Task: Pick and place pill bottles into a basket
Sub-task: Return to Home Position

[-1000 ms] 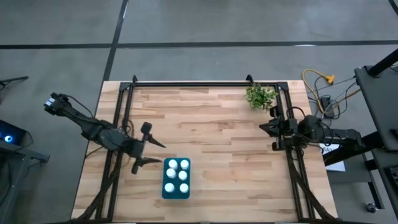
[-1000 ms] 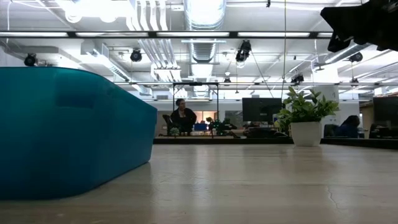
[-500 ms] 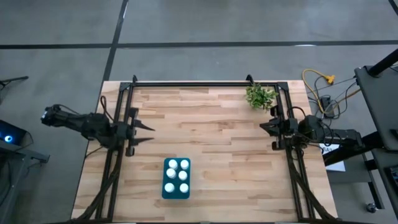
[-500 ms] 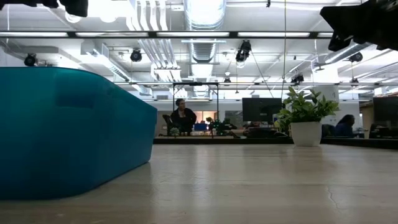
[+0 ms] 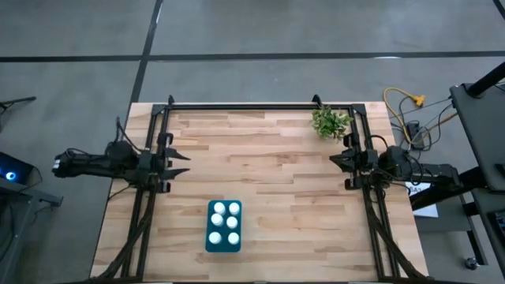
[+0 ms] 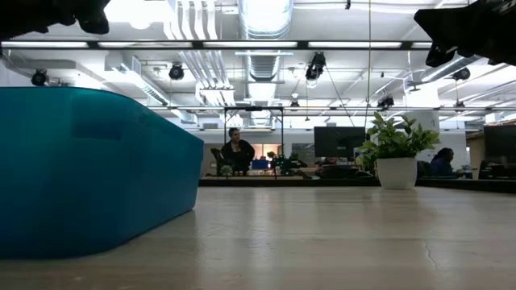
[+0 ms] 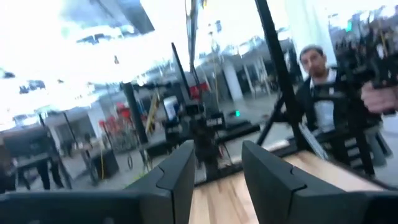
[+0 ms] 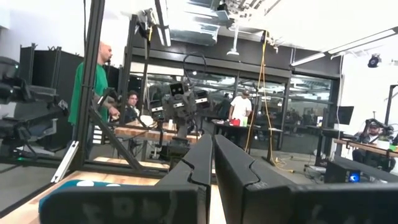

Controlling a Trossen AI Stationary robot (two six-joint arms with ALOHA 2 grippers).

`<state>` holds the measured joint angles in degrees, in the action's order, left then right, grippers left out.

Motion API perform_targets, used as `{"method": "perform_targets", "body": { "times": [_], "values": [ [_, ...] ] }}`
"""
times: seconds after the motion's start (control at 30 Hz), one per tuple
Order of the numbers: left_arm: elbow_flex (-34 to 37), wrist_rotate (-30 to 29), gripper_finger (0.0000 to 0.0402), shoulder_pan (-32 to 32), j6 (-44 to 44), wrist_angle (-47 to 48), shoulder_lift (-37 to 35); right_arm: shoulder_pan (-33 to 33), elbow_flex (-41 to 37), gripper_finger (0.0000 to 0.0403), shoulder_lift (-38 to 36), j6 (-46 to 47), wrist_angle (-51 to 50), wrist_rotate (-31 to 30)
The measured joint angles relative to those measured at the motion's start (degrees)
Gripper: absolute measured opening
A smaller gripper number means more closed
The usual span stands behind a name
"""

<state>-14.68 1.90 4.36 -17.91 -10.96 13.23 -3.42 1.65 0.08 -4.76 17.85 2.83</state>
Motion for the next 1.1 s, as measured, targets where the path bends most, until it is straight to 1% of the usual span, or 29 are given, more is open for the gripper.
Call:
{"method": "perform_targets", "body": {
  "times": [0.1, 0.3, 0.53, 0.67, 0.9, 1.0, 1.1],
  "values": [
    [3.33, -0.04, 0.0116, 0.02, -0.05, -3.24, -3.59, 0.02, 0.00, 0.0008, 0.00, 0.01, 0.00, -0.01],
    [7.66, -0.06, 0.0116, 0.02, -0.28, -3.89, -12.24, 0.02, 0.00, 0.0008, -0.02, -0.12, 0.04, -0.02],
    [8.85, -0.61, 0.0116, -0.02, 1.09, -3.32, -10.42, -0.07, 0.00, 0.0008, -0.04, -0.26, -0.26, -0.28],
    [10.46, 0.78, 0.0116, -0.02, 2.82, -3.52, -11.61, -0.17, -0.01, 0.0008, -0.04, 0.10, -3.00, -0.37],
    [14.11, 0.91, 0.0116, -0.02, 4.56, -1.60, -11.62, -0.37, -0.02, 0.0008, -0.02, 1.67, -8.44, -0.55],
    [14.15, 0.98, 0.0116, -0.02, 5.37, -0.81, -11.59, -0.37, -0.20, 0.0008, 0.04, 1.29, -10.67, -1.21],
    [14.14, 0.98, 0.0116, -0.02, 5.55, -0.97, -11.66, -0.45, -1.14, 0.0008, -0.04, 0.86, -10.31, -1.64]
  ]
}}
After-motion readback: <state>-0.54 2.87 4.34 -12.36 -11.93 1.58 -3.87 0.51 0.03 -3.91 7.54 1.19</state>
